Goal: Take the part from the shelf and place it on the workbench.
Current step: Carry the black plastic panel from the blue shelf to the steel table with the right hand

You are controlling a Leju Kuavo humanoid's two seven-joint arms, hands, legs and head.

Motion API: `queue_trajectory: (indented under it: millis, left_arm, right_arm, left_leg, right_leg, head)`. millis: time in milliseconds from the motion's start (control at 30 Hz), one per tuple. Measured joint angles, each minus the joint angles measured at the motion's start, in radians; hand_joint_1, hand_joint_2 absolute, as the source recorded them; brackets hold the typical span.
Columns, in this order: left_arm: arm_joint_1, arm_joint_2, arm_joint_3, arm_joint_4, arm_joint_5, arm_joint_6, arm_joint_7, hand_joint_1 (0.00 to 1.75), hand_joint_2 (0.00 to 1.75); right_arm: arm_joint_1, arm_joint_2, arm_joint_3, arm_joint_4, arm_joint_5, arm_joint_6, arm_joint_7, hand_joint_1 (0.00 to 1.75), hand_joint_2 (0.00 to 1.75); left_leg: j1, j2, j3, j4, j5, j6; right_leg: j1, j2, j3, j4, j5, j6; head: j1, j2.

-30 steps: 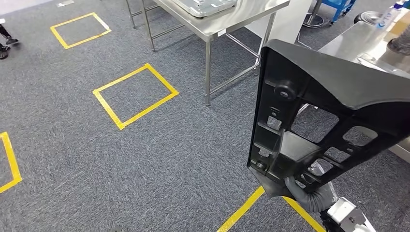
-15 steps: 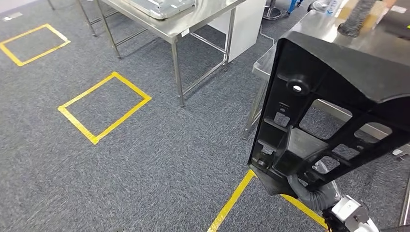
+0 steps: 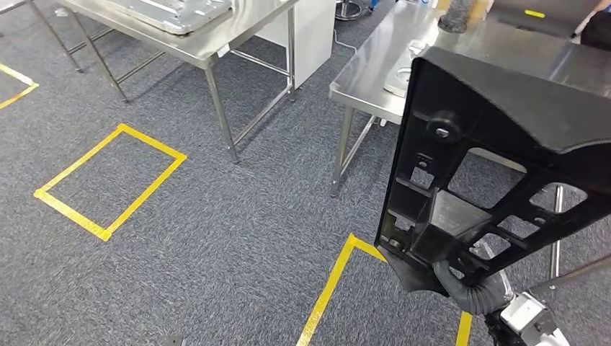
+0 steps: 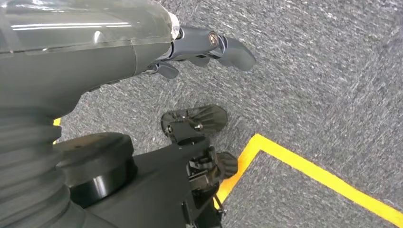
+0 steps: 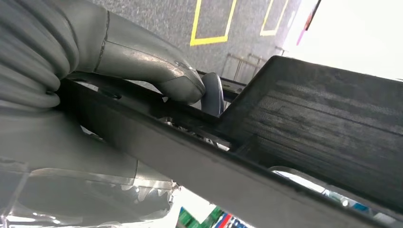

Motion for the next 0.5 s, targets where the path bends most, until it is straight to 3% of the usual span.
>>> queue_trajectory:
  millis: [67,100,133,200,233,267,300,333,400,467,500]
  left_arm:
    - [-0.005,0.0,-0.001,0.0,0.001,0.002,0.002,0.0,1.75]
    - [-0.007,0.0,-0.001,0.0,0.003,0.002,0.002,0.0,1.75]
    - [-0.008,0.0,-0.001,0.0,0.005,0.003,0.002,0.0,1.75]
    - [-0.005,0.0,-0.001,0.0,0.007,0.004,0.002,0.0,1.75]
    - [-0.002,0.0,-0.001,0.0,0.008,0.005,0.003,0.0,1.75]
    - [-0.001,0.001,-0.001,0.0,0.008,0.005,0.003,0.0,1.75]
    - [0.0,0.001,-0.001,0.0,0.009,0.006,0.003,0.0,1.75]
    - [-0.001,0.001,-0.001,0.0,0.01,0.006,0.003,0.0,1.75]
    - [-0.002,0.004,-0.001,0.0,0.013,0.008,0.002,0.0,1.75]
    - [-0.004,0.006,-0.001,0.0,0.016,0.009,0.002,0.0,1.75]
    - [-0.005,0.007,-0.001,0.0,0.016,0.01,0.002,0.0,1.75]
  right_arm:
    - [-0.001,0.002,0.0,-0.001,0.0,0.002,0.004,1.75,1.75]
    - [-0.003,0.003,0.0,-0.001,0.0,0.004,0.006,1.75,1.75]
    - [-0.007,0.005,0.0,-0.001,0.001,0.006,0.008,1.75,1.75]
    - [-0.015,0.01,0.001,0.0,0.003,0.009,0.01,1.75,1.75]
    - [-0.016,0.014,0.001,0.001,0.004,0.009,0.01,1.75,1.75]
    - [-0.017,0.017,0.001,0.002,0.004,0.009,0.01,1.75,1.75]
    - [-0.017,0.019,0.001,0.004,0.005,0.009,0.01,1.75,1.75]
    - [-0.018,0.021,0.001,0.005,0.005,0.009,0.01,1.75,1.75]
    - [-0.024,0.025,0.001,0.008,0.005,0.01,0.009,1.75,1.75]
    - [-0.036,0.028,0.003,0.012,0.005,0.012,0.008,1.75,1.75]
    - [-0.041,0.029,0.004,0.014,0.005,0.014,0.008,1.75,1.75]
  left_leg:
    - [0.001,0.006,0.004,0.004,-0.007,-0.01]
    - [0.003,-0.01,-0.001,0.022,-0.022,-0.016]
    - [0.005,-0.034,-0.016,0.06,-0.048,-0.023]
    - [0.012,-0.084,-0.076,0.193,-0.118,-0.031]
    - [0.014,-0.094,-0.106,0.256,-0.141,-0.033]
    - [0.015,-0.098,-0.124,0.292,-0.146,-0.034]
    - [0.016,-0.1,-0.122,0.285,-0.129,-0.033]
    - [0.017,-0.104,-0.101,0.239,-0.094,-0.031]
    - [0.019,-0.146,-0.039,0.099,-0.023,-0.024]
    - [0.02,-0.187,-0.008,0.017,0.002,-0.018]
    - [0.018,-0.191,-0.006,0.008,0.0,-0.014]
  right_leg:
    - [-0.005,0.021,0.0,-0.004,0.003,-0.009]
    - [-0.008,0.031,0.0,-0.006,0.006,-0.014]
    - [-0.012,0.041,0.001,-0.009,0.009,-0.019]
    - [-0.014,0.062,-0.003,-0.009,0.011,-0.025]
    - [-0.014,0.074,-0.005,-0.008,0.011,-0.025]
    - [-0.014,0.087,-0.006,-0.007,0.012,-0.025]
    - [-0.014,0.1,-0.006,-0.006,0.012,-0.024]
    - [-0.014,0.114,-0.005,-0.006,0.013,-0.023]
    - [-0.014,0.138,-0.004,-0.003,0.014,-0.019]
    - [-0.016,0.161,-0.012,-0.002,0.018,-0.007]
    - [-0.018,0.173,-0.017,-0.002,0.021,0.002]
  head:
    - [0.0,0.0]
    - [0.0,0.0]
    - [0.0,0.0]
    - [0.0,0.0]
    - [0.0,0.0]
    - [0.0,0.0]
    - [0.0,0.0]
    - [0.0,0.0]
    - [0.0,0.0]
    - [0.0,0.0]
    - [0.0,0.0]
